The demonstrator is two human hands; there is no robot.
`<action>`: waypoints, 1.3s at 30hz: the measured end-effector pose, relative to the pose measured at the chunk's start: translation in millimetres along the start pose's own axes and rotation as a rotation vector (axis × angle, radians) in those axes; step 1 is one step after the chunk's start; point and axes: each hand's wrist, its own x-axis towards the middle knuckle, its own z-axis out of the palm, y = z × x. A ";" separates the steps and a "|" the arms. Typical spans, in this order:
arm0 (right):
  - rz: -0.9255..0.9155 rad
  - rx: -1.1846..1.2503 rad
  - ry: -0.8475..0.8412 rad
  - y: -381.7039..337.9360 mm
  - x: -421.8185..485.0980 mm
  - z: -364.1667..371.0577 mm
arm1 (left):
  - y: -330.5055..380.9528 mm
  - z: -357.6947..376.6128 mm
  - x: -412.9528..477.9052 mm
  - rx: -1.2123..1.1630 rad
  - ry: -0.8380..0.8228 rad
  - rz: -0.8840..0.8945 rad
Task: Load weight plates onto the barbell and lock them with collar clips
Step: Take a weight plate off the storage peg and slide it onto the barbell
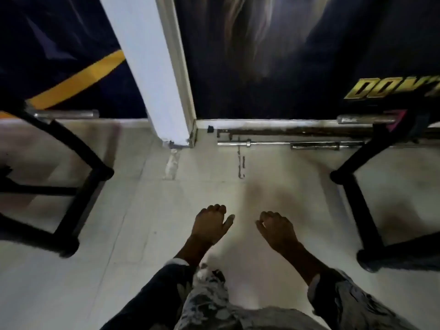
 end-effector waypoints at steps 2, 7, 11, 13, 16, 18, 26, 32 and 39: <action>0.062 0.045 0.027 -5.5 38.1 -9.7 | -24.8 -13.6 48.2 -0.021 0.011 0.083; 0.246 0.148 0.105 5.6 113.2 -44.6 | -43.3 -47.8 169.0 -0.037 0.015 0.353; 0.488 0.281 0.260 52.7 170.4 -58.7 | -25.7 -54.5 281.6 -0.029 -0.015 0.562; 0.610 0.360 0.352 84.8 200.0 -68.6 | -5.6 -56.6 336.9 -0.065 -0.010 0.642; 0.776 0.433 0.382 129.9 235.3 -88.7 | 32.9 -64.4 408.3 -0.060 -0.060 0.732; 0.852 0.437 0.394 158.4 252.5 -100.6 | 64.1 -72.2 450.6 -0.045 -0.104 0.781; 1.141 0.505 0.486 276.9 310.1 -160.5 | 213.5 -107.9 608.1 -0.166 -0.116 0.970; 1.383 0.539 0.612 392.0 351.4 -164.1 | 338.8 -71.0 724.0 -0.317 -0.092 1.074; 1.567 0.443 0.890 522.6 382.3 -120.0 | 463.7 23.4 813.6 -0.468 -0.286 0.920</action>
